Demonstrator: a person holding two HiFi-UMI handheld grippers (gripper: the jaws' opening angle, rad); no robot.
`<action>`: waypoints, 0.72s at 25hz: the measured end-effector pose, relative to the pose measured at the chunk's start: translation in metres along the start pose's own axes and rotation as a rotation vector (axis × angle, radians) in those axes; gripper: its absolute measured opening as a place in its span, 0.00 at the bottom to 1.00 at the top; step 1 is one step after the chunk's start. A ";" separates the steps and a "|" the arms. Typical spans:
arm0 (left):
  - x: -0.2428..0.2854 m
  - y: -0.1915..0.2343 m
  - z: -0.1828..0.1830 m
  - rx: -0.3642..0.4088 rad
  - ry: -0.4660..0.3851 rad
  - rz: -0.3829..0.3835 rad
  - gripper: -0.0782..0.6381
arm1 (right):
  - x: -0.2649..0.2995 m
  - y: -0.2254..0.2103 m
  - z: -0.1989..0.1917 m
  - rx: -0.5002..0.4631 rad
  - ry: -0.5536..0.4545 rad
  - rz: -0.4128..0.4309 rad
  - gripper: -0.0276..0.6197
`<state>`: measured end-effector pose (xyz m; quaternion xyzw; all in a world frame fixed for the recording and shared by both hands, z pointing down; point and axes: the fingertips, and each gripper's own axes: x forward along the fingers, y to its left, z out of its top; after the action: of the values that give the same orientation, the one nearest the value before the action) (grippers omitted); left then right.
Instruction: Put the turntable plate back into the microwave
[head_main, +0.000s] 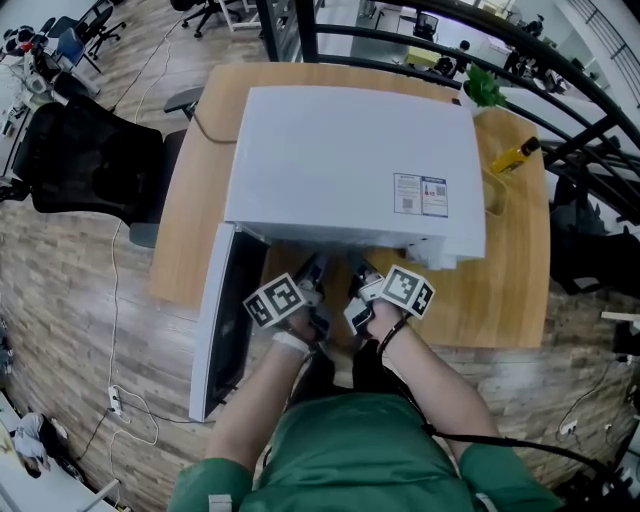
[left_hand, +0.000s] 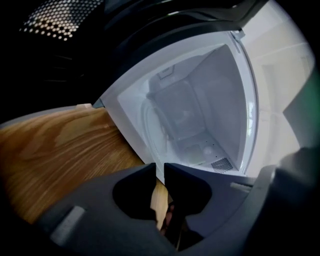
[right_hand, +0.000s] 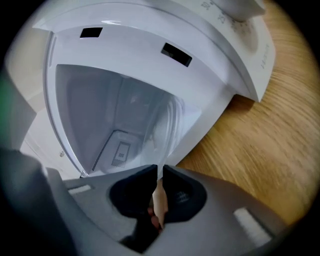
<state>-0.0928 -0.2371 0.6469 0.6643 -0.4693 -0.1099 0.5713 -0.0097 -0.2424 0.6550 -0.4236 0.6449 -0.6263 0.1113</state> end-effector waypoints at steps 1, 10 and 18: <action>0.000 -0.002 0.001 -0.005 -0.005 -0.005 0.17 | 0.001 -0.001 0.002 0.002 -0.005 -0.003 0.10; 0.009 -0.008 0.008 -0.019 0.022 0.031 0.14 | 0.005 0.000 0.007 0.014 -0.026 -0.016 0.10; 0.010 -0.008 0.003 -0.001 0.025 0.015 0.14 | 0.006 0.001 0.009 0.026 -0.033 -0.018 0.10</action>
<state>-0.0858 -0.2475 0.6429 0.6617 -0.4671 -0.0975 0.5783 -0.0076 -0.2533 0.6549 -0.4384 0.6308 -0.6285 0.1219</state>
